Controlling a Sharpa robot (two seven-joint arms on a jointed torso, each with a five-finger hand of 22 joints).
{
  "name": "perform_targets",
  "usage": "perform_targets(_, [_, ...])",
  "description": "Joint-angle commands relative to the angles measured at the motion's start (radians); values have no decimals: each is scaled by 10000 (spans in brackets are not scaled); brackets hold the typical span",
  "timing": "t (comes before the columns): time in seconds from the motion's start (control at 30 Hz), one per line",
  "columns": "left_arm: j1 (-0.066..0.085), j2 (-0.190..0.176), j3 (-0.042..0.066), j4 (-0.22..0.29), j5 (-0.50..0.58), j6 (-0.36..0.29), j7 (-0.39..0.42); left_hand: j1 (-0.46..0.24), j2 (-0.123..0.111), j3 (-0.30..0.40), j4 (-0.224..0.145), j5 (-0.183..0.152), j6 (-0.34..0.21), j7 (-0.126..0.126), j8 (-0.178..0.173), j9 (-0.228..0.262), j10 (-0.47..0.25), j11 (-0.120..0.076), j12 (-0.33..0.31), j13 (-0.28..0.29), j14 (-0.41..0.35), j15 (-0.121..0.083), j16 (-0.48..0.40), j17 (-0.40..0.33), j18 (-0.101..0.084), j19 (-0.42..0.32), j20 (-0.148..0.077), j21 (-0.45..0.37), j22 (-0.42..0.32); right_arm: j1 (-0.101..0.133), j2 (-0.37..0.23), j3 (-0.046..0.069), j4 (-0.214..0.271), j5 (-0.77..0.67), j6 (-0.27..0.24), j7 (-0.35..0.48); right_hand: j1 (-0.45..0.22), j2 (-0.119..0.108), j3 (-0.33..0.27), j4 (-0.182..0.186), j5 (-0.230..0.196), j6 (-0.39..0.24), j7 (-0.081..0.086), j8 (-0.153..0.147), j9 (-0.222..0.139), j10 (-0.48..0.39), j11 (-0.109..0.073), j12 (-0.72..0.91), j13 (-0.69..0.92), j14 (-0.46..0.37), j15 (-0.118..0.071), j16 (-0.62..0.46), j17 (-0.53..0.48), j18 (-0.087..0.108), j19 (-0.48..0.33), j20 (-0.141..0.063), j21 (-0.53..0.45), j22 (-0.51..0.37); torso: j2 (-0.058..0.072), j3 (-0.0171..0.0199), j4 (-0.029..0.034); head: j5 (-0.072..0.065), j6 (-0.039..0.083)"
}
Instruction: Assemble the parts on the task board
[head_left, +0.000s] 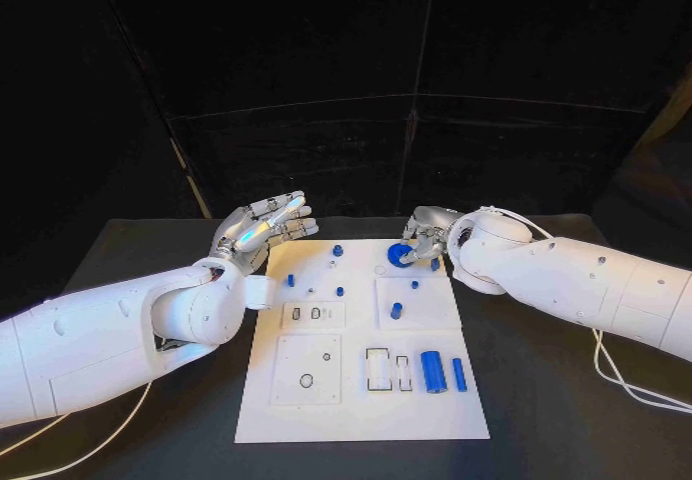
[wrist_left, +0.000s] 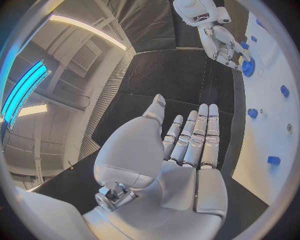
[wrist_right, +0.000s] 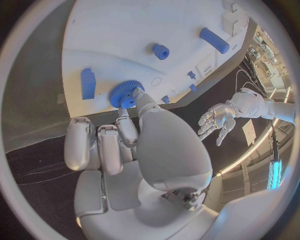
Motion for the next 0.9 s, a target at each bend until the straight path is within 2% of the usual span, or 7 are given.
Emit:
perform_targets(0.03, [11,-6,9,20,-16,118,19,-48,37,-49,-38,27,17,922,30,3,63,-17,52,2,51,2,26,-10,16,52,-2,9,-15,-20,-2,-18,31,-129,-500,-82,-87,145,133,9,0,329,-132,182,135,133,-69,96,136,533,-135,68,17,-197,74,-38,74,39,-4,3,3,-32,-2])
perform_targets(0.27, [11,-4,9,12,-16,117,6,-48,37,-49,-38,27,17,922,30,3,63,-17,52,2,51,2,26,-10,16,52,-2,9,-15,-45,-73,-18,300,-360,-1179,20,-64,215,397,-59,-11,608,-263,274,188,328,-190,253,382,543,-247,76,55,-219,143,-150,116,145,-9,3,8,-31,26])
perform_targets(0.47, [11,-10,9,-9,-16,114,3,-48,37,-49,-38,27,17,922,30,3,63,-17,52,2,51,2,26,-10,16,52,-2,9,-15,-59,-174,-16,921,-1015,-1679,57,-52,228,530,-98,-54,627,-282,252,189,408,-213,318,489,550,-275,83,83,-233,183,-185,139,208,-3,6,6,-24,80])
perform_targets(0.67, [12,-10,9,-17,-16,100,3,-48,37,-49,-38,27,17,922,30,3,63,-17,52,2,51,2,26,-10,16,52,-2,9,-15,-101,-109,-14,1532,-2251,-1937,49,-119,136,730,-121,-242,619,-274,172,176,427,-214,308,519,555,-285,85,103,-245,209,-211,157,254,-10,-4,17,-5,129])
perform_targets(0.9, [14,-27,10,-20,-16,76,7,-48,37,-49,-38,27,17,922,30,3,63,-17,52,2,51,2,26,-10,16,52,-2,9,-15,-193,272,-15,1748,-3325,-2189,-92,-157,46,888,-142,-296,586,-255,98,160,405,-201,269,504,562,-278,96,147,-265,262,-212,186,346,-8,-6,8,54,120])
